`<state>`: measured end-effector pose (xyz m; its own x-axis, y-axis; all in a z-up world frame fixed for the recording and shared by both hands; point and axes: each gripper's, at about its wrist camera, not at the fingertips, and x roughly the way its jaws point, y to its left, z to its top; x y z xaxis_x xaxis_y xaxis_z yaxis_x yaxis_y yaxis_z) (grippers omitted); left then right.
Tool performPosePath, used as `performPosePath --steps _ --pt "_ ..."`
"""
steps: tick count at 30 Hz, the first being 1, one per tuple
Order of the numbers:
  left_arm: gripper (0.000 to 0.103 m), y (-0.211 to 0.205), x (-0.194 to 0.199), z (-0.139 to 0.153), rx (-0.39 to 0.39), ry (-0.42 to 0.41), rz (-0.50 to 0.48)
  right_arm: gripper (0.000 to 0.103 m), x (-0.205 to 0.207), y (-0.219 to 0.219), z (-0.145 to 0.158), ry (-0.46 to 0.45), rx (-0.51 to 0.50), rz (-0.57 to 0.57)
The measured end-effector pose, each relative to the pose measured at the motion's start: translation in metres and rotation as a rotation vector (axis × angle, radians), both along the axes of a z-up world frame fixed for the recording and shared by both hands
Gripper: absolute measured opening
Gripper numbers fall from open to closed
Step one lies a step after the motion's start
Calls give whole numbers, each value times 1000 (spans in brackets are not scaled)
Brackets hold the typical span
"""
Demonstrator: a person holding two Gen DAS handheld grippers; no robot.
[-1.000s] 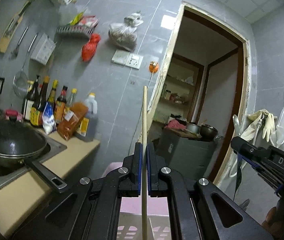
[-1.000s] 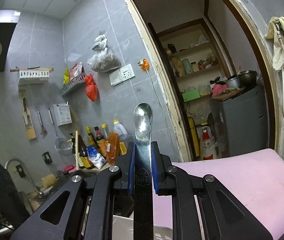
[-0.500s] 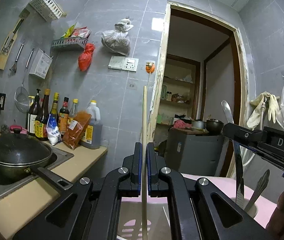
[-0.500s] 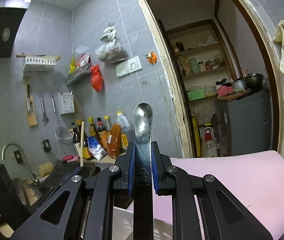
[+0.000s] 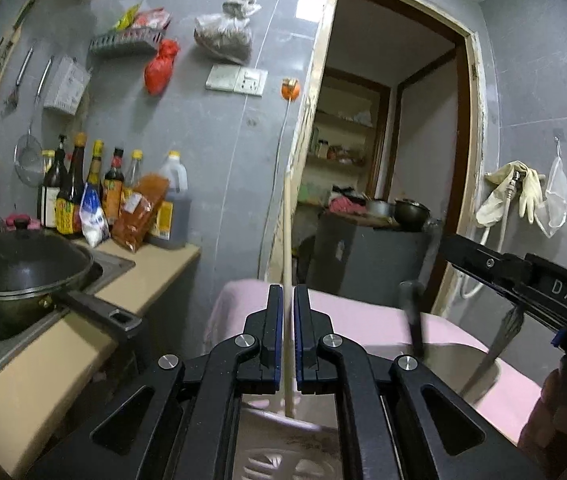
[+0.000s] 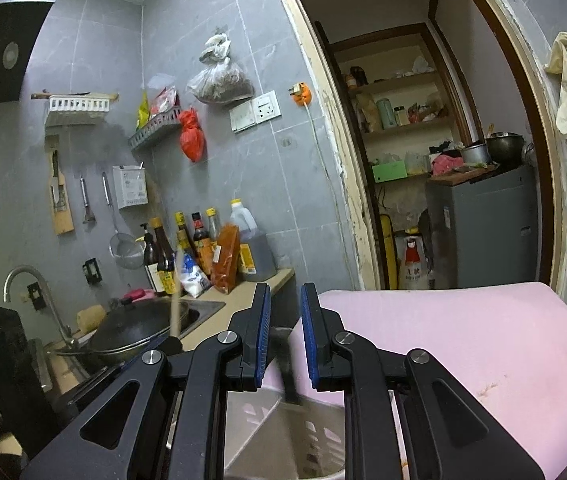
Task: Organize utensils
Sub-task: 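Release the chopstick into the caddy while the right tool releases the spoon, then lower both tools back toward the remaining chopsticks and knives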
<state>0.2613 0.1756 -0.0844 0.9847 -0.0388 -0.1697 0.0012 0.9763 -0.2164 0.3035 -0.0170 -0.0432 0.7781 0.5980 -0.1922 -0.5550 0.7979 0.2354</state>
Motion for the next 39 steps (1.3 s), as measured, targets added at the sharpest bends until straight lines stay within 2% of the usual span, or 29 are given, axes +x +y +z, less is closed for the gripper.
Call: performPosePath --steps 2,4,6,9,11,13,17,19,24,29,35,39 --pt "20 3 -4 3 -35 24 -10 15 -3 -1 3 5 1 2" --pt "27 7 -8 8 -69 36 -14 21 -7 -2 9 6 2 4" --pt "29 8 -13 17 -94 52 -17 26 -11 -6 17 6 6 4" --pt "45 7 -21 34 -109 71 -14 30 -16 -14 30 6 4 -3" --pt "62 5 -27 46 -124 80 -18 40 -20 -21 38 5 5 -14" --pt "68 0 -33 56 -119 82 -5 72 -24 -31 45 -1 4 -36" --pt "85 -16 -42 71 -90 101 11 88 -29 -56 55 8 -41 -91" --pt "92 -27 -46 77 -67 103 28 101 -33 -72 57 8 -65 -117" --pt "95 -58 -54 85 -9 101 64 103 -39 -110 57 10 -145 -172" --pt "95 -90 -52 80 35 132 49 103 -39 -151 48 35 -195 -211" --pt "95 -132 -46 54 62 215 -6 103 -31 -194 22 123 -254 -256" --pt "95 -160 -40 25 133 296 -48 103 -24 -208 -4 204 -321 -265"
